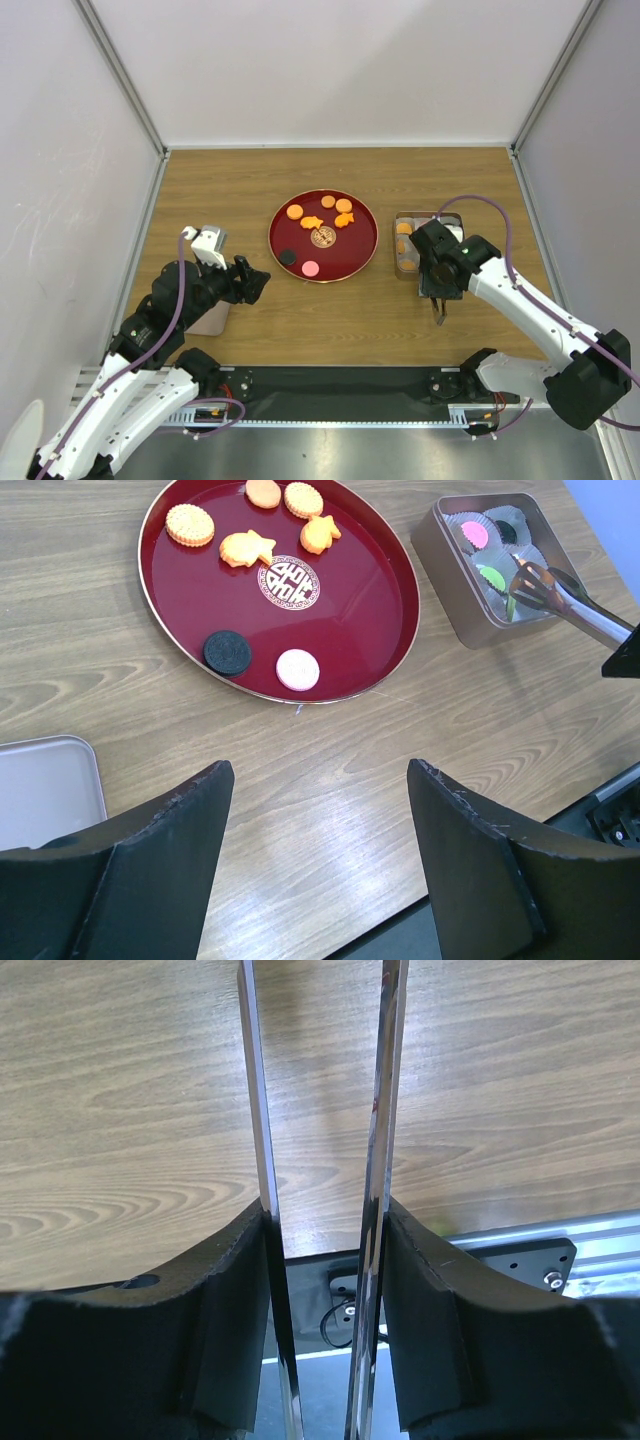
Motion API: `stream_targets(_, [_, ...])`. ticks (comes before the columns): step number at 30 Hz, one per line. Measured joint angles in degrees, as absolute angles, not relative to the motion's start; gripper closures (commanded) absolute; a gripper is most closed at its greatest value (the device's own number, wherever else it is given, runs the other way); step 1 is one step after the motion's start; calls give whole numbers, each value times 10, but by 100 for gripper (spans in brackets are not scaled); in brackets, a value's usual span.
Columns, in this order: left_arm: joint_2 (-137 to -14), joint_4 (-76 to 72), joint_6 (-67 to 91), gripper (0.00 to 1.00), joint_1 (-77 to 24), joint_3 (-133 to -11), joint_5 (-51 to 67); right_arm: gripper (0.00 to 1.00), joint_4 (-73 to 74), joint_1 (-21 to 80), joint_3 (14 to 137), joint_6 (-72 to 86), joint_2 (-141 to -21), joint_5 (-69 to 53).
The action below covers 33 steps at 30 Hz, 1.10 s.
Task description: Pack the cookies
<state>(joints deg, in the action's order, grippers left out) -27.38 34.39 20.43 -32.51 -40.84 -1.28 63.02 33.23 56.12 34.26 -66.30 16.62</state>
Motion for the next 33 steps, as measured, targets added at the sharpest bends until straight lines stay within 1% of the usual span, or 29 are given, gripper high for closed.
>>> stream_targets(11, [-274,344,204,23,-325,-408,-13,52,642,332,567,340,-655,165])
stream_targets(15, [-274,344,204,23,-325,-408,-13,55,649,332,589,337,-651,159])
stream_targets(20, [-274,344,204,23,-325,-408,-13,55,646,345,638,333,-652,152])
stream_targets(28, [-275,344,204,24,-325,-408,-15,56,608,481,685,343,-714,158])
stream_targets(33, [-280,344,204,24,-325,-408,-17,55,580,513,700,342,-770,156])
